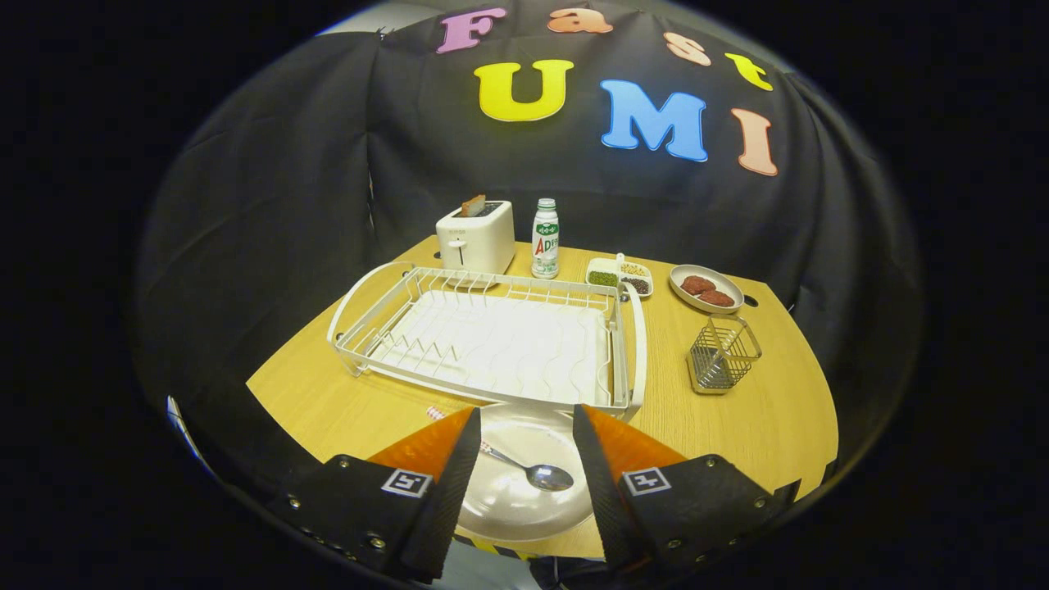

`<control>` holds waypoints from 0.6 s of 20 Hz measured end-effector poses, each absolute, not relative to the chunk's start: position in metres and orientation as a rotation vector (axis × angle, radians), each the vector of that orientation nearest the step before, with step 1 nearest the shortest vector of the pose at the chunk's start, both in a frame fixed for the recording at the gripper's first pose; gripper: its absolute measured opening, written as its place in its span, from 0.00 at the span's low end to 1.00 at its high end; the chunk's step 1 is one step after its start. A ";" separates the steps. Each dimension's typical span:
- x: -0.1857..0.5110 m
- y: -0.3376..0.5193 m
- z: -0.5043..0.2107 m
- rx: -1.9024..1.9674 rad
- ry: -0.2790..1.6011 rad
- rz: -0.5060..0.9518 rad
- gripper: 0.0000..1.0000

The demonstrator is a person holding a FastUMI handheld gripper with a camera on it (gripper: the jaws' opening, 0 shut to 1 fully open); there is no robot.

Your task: Take the plate from the dish rack, then take the spoon from the basket and place it into the plate.

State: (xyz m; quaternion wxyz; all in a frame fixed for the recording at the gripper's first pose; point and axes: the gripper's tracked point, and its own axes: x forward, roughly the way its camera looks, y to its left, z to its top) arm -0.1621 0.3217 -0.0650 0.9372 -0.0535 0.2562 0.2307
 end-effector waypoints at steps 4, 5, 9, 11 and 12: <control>-0.154 0.319 -0.039 -0.097 0.453 0.458 0.70; -0.150 0.316 -0.027 -0.098 0.419 0.448 0.70; -0.130 0.305 0.023 -0.105 0.290 0.413 0.70; -0.121 0.298 0.054 -0.099 0.217 0.391 0.70; -0.116 0.296 0.069 -0.093 0.178 0.383 0.70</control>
